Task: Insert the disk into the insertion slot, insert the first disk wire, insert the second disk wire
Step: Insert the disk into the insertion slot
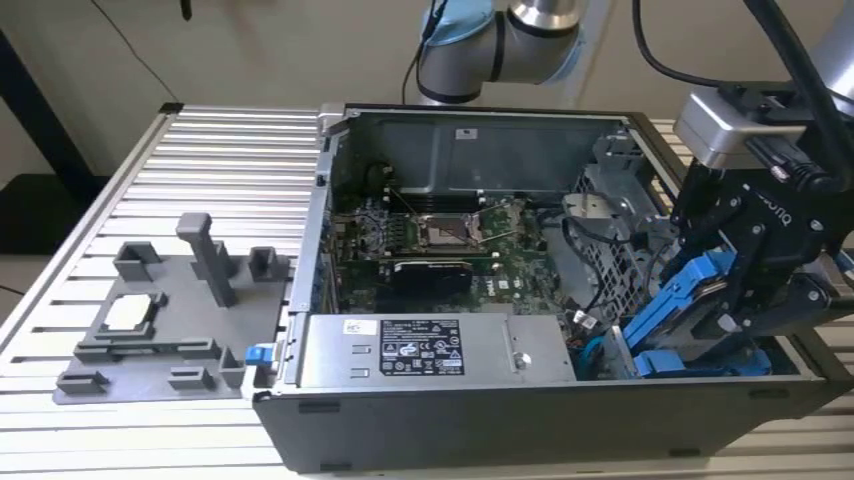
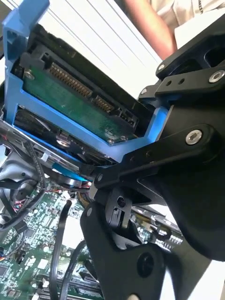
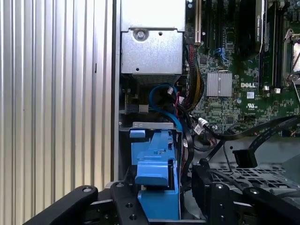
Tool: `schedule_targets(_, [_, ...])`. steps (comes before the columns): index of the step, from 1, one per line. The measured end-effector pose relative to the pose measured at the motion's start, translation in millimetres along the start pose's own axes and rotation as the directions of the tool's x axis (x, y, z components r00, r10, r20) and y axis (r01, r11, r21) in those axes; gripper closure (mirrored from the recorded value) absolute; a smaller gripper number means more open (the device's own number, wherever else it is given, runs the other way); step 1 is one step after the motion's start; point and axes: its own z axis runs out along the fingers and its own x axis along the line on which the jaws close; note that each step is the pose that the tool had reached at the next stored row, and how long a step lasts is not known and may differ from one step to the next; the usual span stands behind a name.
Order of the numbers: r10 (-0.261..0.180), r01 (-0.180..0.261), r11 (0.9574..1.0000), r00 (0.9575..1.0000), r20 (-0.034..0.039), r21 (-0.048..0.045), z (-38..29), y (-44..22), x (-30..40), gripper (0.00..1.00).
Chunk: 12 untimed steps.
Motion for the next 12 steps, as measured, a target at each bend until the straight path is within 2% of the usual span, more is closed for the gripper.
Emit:
schedule_targets(6, [0.001, -0.001, 1.0000, 1.0000, 0.0002, 0.0000, 0.2, 0.0, -3.0, 0.44])
schedule_targets(8, [0.002, -0.002, 1.0000, 1.0000, 0.0002, 0.0000, 0.4, 0.0, -4.5, 0.56])
schedule_targets(9, [0.002, -0.002, 1.0000, 1.0000, 0.0001, 0.0000, 0.5, 0.0, -5.1, 0.56])
schedule_targets(11, [0.004, -0.004, 1.0000, 1.0000, 0.0007, 0.0000, 0.9, 0.0, -5.9, 0.67])
schedule_targets(12, [0.004, -0.004, 1.0000, 1.0000, 0.0012, 0.0001, 0.9, 0.2, -6.3, 0.67])
